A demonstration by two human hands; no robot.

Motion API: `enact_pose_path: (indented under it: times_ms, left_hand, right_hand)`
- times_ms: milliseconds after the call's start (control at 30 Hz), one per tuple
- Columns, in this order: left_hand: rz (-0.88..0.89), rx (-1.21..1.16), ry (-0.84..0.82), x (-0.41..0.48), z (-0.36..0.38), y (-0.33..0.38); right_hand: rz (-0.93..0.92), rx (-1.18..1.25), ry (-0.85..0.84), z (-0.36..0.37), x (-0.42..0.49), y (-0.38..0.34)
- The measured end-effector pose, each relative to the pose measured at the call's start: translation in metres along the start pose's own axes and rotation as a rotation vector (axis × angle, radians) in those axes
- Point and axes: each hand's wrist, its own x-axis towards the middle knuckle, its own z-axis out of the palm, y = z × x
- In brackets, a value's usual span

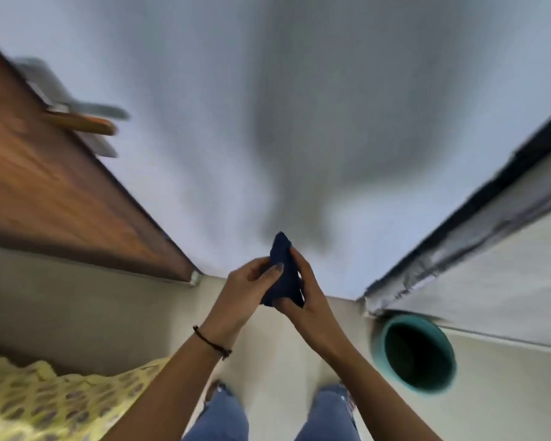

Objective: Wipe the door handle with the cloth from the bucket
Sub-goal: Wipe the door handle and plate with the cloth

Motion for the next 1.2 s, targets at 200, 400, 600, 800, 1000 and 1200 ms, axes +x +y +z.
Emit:
enact_pose_path:
  times_ms: [200, 400, 600, 800, 1000, 1200]
  left_hand:
    - [0.156, 0.139, 0.011, -0.016, -0.159, 0.031]
    - [0.435, 0.211, 0.386, 0.006, -0.270, 0.073]
    - [0.738, 0.471, 0.767, 0.069, -0.345, 0.104]
    - [0.899, 0.628, 0.855, 0.113, -0.396, 0.127]
    - [0.932, 0.857, 0.906, 0.155, -0.439, 0.140]
    - [1.084, 1.050, 0.913, 0.193, -0.456, 0.137]
  right_hand:
    - [-0.023, 0.139, 0.026, 0.147, 0.049, -0.042]
    - [-0.242, 0.062, 0.188, 0.214, 0.100, -0.103]
    - [-0.490, -0.248, 0.356, 0.229, 0.151, -0.152]
    - [-0.751, -0.758, 0.467, 0.273, 0.222, -0.160]
    - [-0.789, -1.202, 0.611, 0.315, 0.255, -0.142]
    - [-0.484, -1.435, 0.648, 0.363, 0.281, -0.158]
